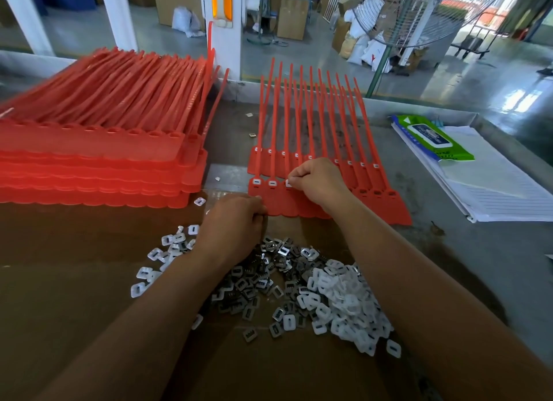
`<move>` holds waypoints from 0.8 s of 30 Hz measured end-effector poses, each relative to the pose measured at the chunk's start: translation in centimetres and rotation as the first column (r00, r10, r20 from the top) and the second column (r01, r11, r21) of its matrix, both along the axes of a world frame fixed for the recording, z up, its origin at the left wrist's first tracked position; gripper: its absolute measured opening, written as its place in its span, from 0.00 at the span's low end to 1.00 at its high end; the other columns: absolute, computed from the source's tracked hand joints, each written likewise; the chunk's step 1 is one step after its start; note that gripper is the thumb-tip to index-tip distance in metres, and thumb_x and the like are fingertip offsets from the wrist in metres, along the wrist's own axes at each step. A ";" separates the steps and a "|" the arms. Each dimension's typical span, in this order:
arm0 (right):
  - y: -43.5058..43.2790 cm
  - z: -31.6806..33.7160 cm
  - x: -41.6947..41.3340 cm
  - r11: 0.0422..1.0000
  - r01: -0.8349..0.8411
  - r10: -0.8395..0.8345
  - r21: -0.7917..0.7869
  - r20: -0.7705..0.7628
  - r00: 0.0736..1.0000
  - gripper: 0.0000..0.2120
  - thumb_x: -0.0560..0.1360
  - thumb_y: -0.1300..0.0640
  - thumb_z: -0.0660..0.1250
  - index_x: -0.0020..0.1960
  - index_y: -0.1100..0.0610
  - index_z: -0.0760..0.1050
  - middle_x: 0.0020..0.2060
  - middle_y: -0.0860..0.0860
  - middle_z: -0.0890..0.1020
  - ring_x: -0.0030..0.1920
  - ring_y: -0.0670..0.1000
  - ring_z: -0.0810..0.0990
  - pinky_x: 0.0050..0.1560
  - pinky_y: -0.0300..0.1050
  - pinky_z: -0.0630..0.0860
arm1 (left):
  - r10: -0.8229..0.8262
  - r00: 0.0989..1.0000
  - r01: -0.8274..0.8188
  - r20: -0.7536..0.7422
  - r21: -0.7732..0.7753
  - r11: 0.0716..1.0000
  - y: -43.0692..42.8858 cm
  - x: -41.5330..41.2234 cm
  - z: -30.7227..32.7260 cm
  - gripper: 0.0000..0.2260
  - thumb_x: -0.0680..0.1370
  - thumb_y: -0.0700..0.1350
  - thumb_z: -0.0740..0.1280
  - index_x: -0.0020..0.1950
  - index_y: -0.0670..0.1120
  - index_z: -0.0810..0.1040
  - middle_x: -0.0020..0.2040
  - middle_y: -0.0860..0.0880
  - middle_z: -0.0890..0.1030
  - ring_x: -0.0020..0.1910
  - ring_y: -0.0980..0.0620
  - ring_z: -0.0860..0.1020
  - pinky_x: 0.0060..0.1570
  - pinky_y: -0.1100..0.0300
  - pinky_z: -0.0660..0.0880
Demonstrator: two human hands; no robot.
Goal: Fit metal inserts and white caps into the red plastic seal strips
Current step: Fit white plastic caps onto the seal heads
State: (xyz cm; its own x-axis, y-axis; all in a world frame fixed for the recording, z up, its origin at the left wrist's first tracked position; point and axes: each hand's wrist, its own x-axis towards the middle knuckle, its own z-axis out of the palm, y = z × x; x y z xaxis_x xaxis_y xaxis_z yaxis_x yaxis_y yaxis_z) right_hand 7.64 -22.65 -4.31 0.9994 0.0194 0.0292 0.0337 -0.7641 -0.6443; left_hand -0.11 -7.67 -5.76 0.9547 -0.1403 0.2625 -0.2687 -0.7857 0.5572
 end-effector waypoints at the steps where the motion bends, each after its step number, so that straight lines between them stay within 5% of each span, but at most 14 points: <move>1: 0.0 -0.1 0.1 1.000 -0.004 0.004 -0.002 -0.008 1.000 0.07 0.72 0.65 0.65 0.46 0.68 0.79 0.49 0.62 0.81 0.50 0.61 0.79 0.48 0.53 0.77 | 0.001 1.000 -0.001 -0.002 -0.002 1.000 0.0 0.0 0.0 0.10 0.74 0.37 0.61 0.50 0.41 0.81 0.53 0.43 0.81 0.53 0.46 0.77 0.53 0.52 0.73; 4: 0.1 -0.2 0.3 1.000 -0.021 0.020 -0.016 -0.019 1.000 0.06 0.73 0.60 0.67 0.44 0.63 0.81 0.48 0.55 0.83 0.44 0.51 0.81 0.40 0.44 0.75 | -0.004 1.000 0.004 -0.011 0.002 1.000 0.0 0.0 -0.1 0.10 0.74 0.37 0.61 0.49 0.40 0.81 0.53 0.43 0.81 0.53 0.45 0.77 0.52 0.52 0.72; 8: 0.1 -0.2 0.6 0.999 -0.017 0.016 -0.033 -0.032 0.999 0.03 0.73 0.58 0.69 0.41 0.54 0.81 0.40 0.45 0.79 0.36 0.40 0.71 0.41 0.37 0.66 | 0.001 1.000 -0.001 -0.016 0.007 1.000 -0.1 0.1 -0.1 0.10 0.74 0.38 0.62 0.50 0.41 0.81 0.54 0.43 0.80 0.54 0.45 0.77 0.54 0.52 0.72; 19: 0.5 -0.1 1.0 0.997 0.069 -0.067 0.034 -0.053 0.996 0.13 0.68 0.62 0.72 0.30 0.49 0.74 0.33 0.42 0.76 0.45 0.47 0.77 0.47 0.42 0.73 | 0.008 1.000 -0.009 -0.021 -0.019 1.000 0.0 0.0 -0.1 0.10 0.74 0.38 0.62 0.50 0.41 0.81 0.56 0.44 0.80 0.55 0.46 0.76 0.55 0.53 0.71; 24: 0.7 0.5 1.5 0.994 0.104 -0.098 0.042 -0.127 0.987 0.06 0.66 0.63 0.73 0.38 0.54 0.79 0.46 0.52 0.82 0.52 0.53 0.79 0.55 0.49 0.76 | 0.005 1.000 -0.005 0.001 -0.029 1.000 0.0 -0.1 -0.1 0.10 0.73 0.36 0.62 0.48 0.40 0.82 0.53 0.43 0.81 0.53 0.45 0.77 0.53 0.55 0.72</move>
State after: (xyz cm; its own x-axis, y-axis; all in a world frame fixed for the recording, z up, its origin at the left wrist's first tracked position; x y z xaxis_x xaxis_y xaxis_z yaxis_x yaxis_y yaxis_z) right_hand 9.15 -21.91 -3.81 0.9921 -0.0800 -0.0968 -0.1245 -0.7272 -0.6750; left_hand -0.23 -7.70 -5.85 0.9550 -0.1275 0.2679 -0.2655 -0.7705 0.5796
